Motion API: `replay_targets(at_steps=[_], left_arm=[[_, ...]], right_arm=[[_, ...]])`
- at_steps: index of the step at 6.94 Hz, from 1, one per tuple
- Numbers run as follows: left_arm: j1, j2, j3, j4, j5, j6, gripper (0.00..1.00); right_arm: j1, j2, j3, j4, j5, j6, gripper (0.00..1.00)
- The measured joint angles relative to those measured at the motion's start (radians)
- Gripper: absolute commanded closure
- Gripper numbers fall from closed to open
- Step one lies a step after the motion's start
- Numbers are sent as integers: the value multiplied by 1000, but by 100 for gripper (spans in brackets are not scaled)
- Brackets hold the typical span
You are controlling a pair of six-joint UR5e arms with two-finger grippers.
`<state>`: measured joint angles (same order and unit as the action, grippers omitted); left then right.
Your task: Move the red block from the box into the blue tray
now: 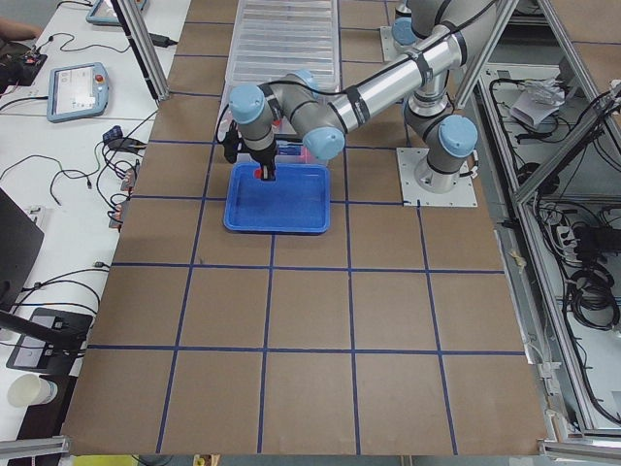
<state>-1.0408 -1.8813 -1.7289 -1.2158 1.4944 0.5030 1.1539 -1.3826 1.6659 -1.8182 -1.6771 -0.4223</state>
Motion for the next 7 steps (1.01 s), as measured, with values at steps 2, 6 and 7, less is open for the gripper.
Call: replay_targets(at_steps=[2,6,7], left_arm=[[12,-33,-137,231,1,12,43],[-8,-19,-162,267,8,-6,0],[-22,3,-118,203,10,-7,0]], right_arm=[[3,8,5,-2,0,5,0],[10,17,16,-5,-1,14,0],[12,16,17,-2,1,26,0]])
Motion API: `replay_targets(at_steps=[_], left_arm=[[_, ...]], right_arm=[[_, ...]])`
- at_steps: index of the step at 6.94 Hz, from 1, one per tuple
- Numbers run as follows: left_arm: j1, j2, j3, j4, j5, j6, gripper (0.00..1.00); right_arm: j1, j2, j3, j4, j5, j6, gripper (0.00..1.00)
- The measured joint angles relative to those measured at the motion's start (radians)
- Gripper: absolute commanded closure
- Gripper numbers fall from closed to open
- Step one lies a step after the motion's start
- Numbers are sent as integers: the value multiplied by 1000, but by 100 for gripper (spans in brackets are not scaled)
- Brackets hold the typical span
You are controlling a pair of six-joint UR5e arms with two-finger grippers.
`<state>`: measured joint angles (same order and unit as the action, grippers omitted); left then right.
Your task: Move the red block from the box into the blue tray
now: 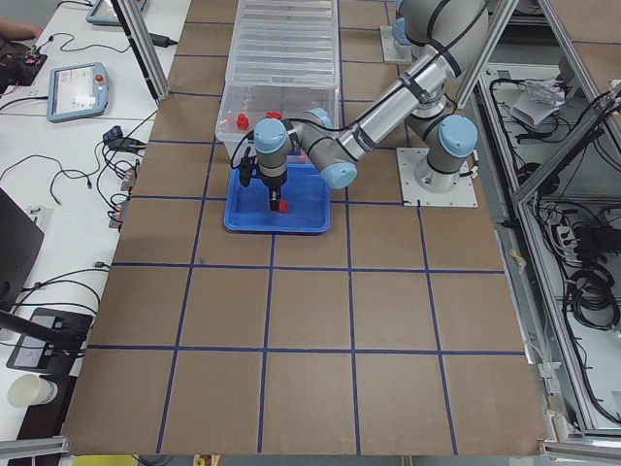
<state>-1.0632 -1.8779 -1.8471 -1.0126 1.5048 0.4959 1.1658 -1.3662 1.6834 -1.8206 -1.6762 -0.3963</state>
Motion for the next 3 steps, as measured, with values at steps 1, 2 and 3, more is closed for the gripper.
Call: replay_targets(at_steps=[1,2,3], left_arm=[[-13,23,55,-93,1,-5,0],[-26,48,117,-195,2,-19,0],[-55,76,187,-300,6,-45,0]], right_arm=[[8,-1,4,0,4,21,0],[28,-2,11,-3,7,45,0],[54,-2,16,-6,12,77,0]])
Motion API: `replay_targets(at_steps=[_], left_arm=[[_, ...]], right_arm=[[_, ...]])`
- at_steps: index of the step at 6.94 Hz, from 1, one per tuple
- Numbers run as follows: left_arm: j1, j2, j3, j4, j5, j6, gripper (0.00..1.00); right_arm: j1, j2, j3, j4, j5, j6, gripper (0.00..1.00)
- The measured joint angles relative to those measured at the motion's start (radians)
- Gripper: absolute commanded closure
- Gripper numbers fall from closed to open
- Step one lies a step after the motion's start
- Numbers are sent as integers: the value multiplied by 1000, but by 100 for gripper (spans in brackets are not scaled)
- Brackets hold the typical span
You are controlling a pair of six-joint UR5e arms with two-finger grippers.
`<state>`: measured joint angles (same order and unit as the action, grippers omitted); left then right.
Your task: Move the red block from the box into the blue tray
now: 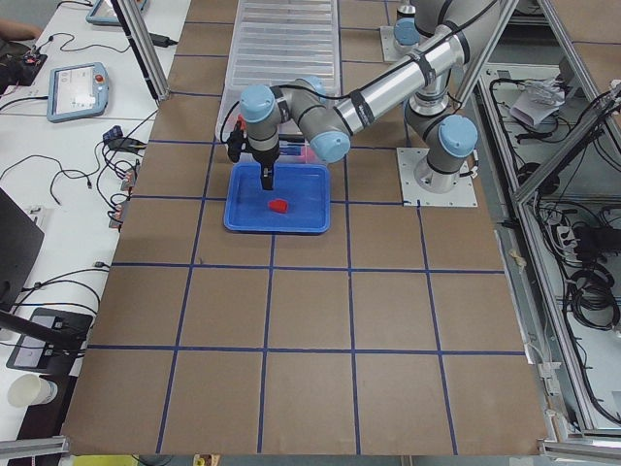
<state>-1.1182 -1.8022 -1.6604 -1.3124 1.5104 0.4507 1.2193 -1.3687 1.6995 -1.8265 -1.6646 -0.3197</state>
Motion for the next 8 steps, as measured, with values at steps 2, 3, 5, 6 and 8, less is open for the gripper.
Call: replay_targets(at_steps=[2,3,5,6,8], left_arm=[[-121,60,147,-210,30,-156,0],[-198,92,187,-271,47,-243,0],[-317,155,207,-307,63,-350,0],[-357,164,207,-309,64,-390,0],[-428,161,203,-309,66,-488,0]], right_arm=[[66,-4,2,-3,4,75,0],[103,-4,2,-5,5,119,0],[172,-2,-1,-11,7,177,0],[204,0,-5,-12,13,185,0],[258,1,-6,-17,28,190,0]])
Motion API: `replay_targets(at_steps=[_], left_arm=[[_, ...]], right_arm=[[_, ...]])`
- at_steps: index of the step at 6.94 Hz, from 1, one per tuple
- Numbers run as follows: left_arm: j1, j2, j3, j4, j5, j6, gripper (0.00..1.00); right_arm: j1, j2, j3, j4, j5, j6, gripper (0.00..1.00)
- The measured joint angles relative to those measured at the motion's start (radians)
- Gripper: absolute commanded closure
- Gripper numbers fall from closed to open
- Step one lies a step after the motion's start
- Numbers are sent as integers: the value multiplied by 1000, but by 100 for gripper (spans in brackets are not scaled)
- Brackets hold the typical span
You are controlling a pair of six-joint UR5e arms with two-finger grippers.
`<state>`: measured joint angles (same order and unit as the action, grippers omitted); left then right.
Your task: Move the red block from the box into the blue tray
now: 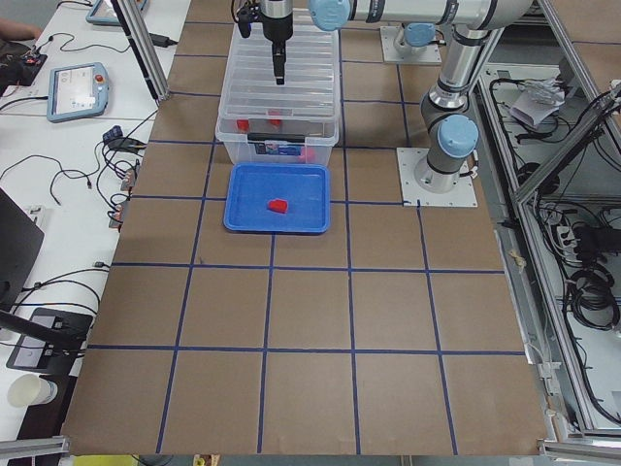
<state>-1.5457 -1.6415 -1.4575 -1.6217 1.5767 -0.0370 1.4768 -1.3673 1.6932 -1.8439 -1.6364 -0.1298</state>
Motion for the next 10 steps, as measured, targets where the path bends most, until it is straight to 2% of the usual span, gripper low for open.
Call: replay_targets(at_steps=[3,5,6,9,10], left_arm=[[-18,-6,-11,8,3,-26,0],[-18,1,-36,25,0,-28,0],[-18,5,-44,35,0,-29,0],[-16,9,-51,43,-1,-25,0],[-16,10,-50,43,0,-25,0]], right_arm=[[41,2,-4,-4,3,7,0],[44,-1,-41,9,-2,9,0],[45,-10,-86,51,-3,9,0],[81,-60,-281,312,48,85,0],[100,-61,-323,349,58,106,0]])
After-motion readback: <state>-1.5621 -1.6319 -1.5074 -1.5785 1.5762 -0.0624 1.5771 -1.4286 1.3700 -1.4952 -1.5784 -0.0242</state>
